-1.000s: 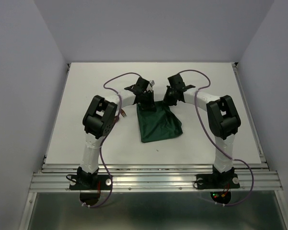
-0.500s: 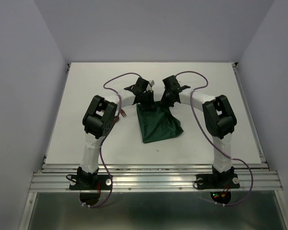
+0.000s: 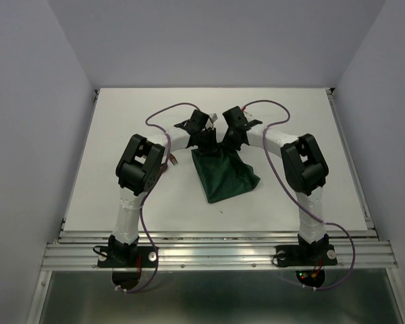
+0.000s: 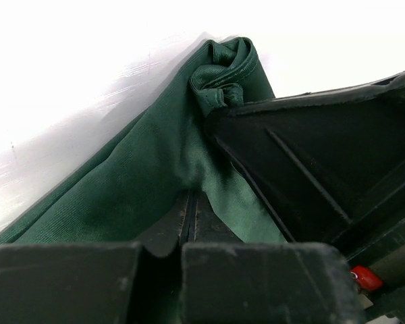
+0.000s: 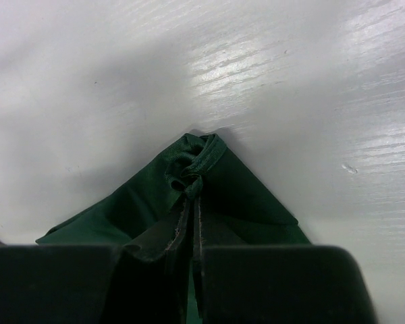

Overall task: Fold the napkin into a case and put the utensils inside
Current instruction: Fold the lower triangle-folded napkin at the center of the board.

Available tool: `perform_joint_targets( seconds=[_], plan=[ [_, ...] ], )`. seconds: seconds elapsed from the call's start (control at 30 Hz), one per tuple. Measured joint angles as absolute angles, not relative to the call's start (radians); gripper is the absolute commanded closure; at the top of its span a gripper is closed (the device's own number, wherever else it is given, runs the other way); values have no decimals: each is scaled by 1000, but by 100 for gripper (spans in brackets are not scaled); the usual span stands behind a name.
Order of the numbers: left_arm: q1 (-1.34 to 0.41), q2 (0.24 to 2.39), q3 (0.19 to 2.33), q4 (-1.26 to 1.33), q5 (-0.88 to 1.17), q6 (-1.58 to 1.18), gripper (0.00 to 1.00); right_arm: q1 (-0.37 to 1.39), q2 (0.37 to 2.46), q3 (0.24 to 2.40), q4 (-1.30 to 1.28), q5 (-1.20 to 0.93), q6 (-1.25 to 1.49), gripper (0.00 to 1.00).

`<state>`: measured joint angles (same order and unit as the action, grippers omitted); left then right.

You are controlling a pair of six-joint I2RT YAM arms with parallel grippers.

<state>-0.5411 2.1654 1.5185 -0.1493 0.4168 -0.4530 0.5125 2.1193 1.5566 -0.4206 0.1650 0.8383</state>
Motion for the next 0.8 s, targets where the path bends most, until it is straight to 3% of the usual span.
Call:
perform_joint_targets(
  seconds=[0.8],
  plan=[
    [-541, 2164, 1503, -120, 438, -452, 100, 517, 2119, 1557, -419, 180, 864, 99]
  ],
)
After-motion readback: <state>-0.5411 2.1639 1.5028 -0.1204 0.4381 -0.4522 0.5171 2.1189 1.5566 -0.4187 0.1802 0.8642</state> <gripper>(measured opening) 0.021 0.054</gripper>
